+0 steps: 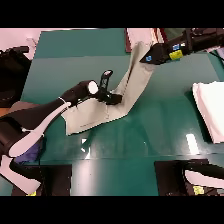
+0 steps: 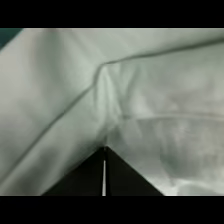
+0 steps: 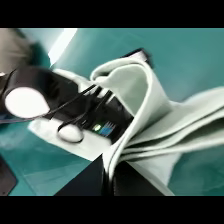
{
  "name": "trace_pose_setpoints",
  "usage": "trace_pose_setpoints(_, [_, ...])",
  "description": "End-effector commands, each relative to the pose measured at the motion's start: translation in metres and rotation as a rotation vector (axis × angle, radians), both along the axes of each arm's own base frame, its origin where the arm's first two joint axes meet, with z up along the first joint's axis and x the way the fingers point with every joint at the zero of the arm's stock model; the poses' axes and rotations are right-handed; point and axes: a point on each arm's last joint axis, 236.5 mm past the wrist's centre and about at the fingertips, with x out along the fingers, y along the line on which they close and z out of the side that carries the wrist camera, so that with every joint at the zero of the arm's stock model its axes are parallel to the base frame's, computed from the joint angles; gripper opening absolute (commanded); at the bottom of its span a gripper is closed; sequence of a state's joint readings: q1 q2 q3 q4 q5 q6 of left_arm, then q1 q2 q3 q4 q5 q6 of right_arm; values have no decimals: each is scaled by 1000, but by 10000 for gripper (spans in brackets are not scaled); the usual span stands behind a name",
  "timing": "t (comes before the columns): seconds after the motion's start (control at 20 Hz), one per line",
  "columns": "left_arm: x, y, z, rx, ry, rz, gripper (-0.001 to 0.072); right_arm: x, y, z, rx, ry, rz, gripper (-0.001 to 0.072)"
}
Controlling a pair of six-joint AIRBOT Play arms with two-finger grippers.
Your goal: Fold the shirts.
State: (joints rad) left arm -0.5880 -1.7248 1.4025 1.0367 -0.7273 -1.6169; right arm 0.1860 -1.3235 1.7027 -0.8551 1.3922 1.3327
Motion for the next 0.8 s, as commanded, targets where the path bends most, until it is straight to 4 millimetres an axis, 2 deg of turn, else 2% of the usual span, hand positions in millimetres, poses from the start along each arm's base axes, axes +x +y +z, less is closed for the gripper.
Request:
trace_pose_setpoints(0.0, [15, 42, 36, 13, -22, 38, 29, -13, 31, 8, 24, -13, 45, 16])
trace_pose_setpoints(0.1, [36, 96, 87, 49, -128, 95, 29, -23, 55, 9, 45, -15, 92, 16])
trace_pose_setpoints(0.2, [50, 161, 151, 85, -270, 188, 29, -37, 98, 14, 136, 9, 163, 16])
trace_pose_setpoints(0.3, [49, 226, 218, 118, -416, 298, 29, -49, 153, 12, 215, -1, 233, 16])
trace_pose_setpoints(0.35, [42, 256, 248, 139, -485, 354, 29, -57, 187, 7, 262, 6, 254, 16])
trace_pose_setpoints(0.45, [22, 298, 290, 172, -572, 435, 29, -77, 257, -10, 342, -6, 303, 35])
trace_pose_setpoints(0.55, [2, 323, 310, 195, -595, 482, 29, -99, 306, -39, 370, 12, 329, 393])
trace_pose_setpoints(0.6, [-4, 329, 313, 204, -596, 494, 30, -103, 316, -52, 356, 18, 332, 395])
trace_pose_setpoints(0.65, [-8, 333, 314, 215, -593, 494, 29, -101, 316, -60, 340, 17, 330, 387])
trace_pose_setpoints(0.75, [-12, 331, 309, 224, -573, 481, 29, -87, 296, -63, 286, -2, 333, 386])
